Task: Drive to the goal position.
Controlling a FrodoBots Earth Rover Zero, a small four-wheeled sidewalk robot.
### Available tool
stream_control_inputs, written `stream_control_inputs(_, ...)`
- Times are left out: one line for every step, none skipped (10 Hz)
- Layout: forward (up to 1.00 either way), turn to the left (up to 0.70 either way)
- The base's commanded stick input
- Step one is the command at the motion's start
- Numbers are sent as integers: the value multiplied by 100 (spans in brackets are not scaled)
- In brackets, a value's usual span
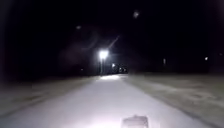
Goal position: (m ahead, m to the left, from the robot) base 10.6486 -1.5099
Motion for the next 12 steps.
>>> stream_control_inputs(70, 0)
stream_control_inputs(70, 0)
stream_control_inputs(70, 0)
stream_control_inputs(70, 0)
stream_control_inputs(70, 0)
stream_control_inputs(70, 0)
stream_control_inputs(70, 0)
stream_control_inputs(70, 0)
stream_control_inputs(70, 0)
stream_control_inputs(70, 12)
stream_control_inputs(70, 14)
stream_control_inputs(70, 14)
